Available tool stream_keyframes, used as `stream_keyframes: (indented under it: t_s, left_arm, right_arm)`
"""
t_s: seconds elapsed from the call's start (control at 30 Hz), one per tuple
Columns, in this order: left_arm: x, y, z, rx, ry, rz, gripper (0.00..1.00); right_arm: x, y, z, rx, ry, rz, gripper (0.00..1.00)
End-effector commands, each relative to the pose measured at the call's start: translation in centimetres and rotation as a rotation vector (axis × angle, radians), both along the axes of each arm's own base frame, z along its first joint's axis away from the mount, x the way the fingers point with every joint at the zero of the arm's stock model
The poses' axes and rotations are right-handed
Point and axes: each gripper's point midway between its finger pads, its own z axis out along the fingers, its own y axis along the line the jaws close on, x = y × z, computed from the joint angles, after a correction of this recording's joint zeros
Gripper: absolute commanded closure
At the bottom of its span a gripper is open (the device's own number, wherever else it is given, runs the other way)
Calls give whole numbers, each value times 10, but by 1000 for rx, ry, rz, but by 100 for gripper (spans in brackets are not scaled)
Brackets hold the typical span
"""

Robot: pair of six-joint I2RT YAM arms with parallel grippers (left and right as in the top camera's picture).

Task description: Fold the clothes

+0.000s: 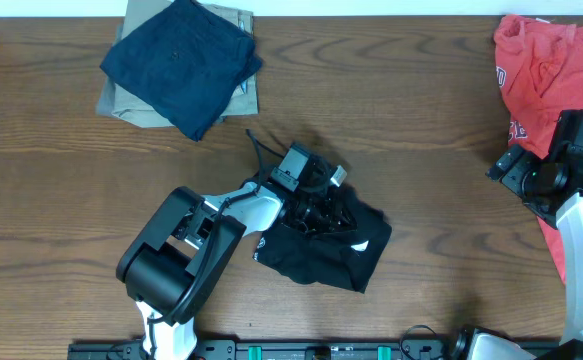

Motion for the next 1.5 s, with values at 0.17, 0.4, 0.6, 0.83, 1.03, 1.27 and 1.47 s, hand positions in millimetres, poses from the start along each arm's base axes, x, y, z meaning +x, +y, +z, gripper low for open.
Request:
stream_keyframes:
  t_s: [0.17,0.4,0.6,0.83,1.03,1.27,1.47]
  left_arm:
    - [-7,-15,51,-110,-31,-42,93]
    - [-10,-21,106,-179,-162,-48,92]
    - [-8,-19,78,-103,-124,-25,92]
    - [-9,-32,36,-77,-79,-38,87]
    - [-8,-43,1,-72,-36,-26,83]
    - [-11,-40,-21,-37,-5,-20,83]
    - [-17,-48,24,-147,-22,-78,83]
  right_arm:
    - [0,-2,4,-6,-12,1,1]
    - [0,-2,4,-6,-12,1,1]
    - [0,-2,4,-6,-12,1,1]
    - [0,-2,4,-6,-12,1,1]
    - [0,-2,4,-6,-12,1,1]
    - [0,-2,4,-6,-12,1,1]
    - [0,-2,4,-6,-12,1,1]
